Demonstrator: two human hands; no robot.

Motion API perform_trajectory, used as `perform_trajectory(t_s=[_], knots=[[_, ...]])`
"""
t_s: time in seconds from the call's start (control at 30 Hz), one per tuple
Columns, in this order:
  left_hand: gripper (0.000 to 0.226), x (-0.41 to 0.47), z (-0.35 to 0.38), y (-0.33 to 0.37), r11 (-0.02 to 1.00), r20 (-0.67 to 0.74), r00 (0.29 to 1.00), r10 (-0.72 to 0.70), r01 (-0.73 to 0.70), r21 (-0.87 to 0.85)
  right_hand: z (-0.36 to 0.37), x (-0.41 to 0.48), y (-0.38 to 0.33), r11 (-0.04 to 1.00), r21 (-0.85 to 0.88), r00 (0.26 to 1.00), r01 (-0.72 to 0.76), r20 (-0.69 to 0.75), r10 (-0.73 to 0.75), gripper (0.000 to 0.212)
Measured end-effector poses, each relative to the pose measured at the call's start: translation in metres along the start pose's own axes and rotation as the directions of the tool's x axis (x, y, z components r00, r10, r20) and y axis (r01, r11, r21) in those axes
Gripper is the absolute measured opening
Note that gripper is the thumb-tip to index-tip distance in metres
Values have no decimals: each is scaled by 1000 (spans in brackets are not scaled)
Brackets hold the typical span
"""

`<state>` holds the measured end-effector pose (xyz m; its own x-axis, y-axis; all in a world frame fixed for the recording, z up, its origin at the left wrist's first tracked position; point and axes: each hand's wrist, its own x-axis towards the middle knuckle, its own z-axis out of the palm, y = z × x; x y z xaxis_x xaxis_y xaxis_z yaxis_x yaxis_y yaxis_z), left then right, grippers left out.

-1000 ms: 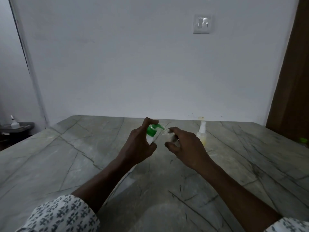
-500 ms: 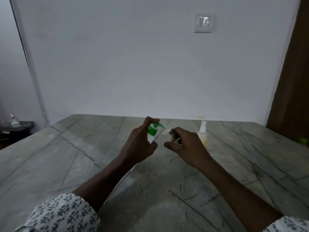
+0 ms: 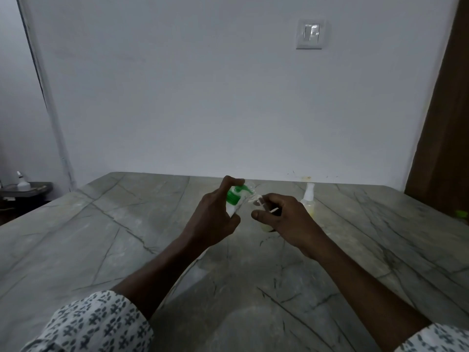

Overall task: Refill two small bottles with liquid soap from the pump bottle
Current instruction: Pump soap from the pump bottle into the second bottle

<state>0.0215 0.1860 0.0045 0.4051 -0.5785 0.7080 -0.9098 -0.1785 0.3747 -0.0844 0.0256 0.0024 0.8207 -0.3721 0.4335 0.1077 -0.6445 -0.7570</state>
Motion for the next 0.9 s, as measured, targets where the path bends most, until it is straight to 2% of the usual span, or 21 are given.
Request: perform_trajectory(t_s=[0.2,0.37,0.63,0.9], knots=[[74,-1,0,1,1000,0,1000,-11,11,-4,-2,1,2,994,96,998,-59,9,59,42],[80,-1,-2,3,1000,20,1000,-2,2,-13,-3,1,1,993,99,997,-67,-22,70,33],[69,-2,0,2,1000,-8,1000,5,-5,14,6,-4,-4,999,24,996,-36,-76,37,34],[78,0,0,1,999,50,999,-5,3,35,2,-3,-2,999,24,994,-25,-109,28,30]])
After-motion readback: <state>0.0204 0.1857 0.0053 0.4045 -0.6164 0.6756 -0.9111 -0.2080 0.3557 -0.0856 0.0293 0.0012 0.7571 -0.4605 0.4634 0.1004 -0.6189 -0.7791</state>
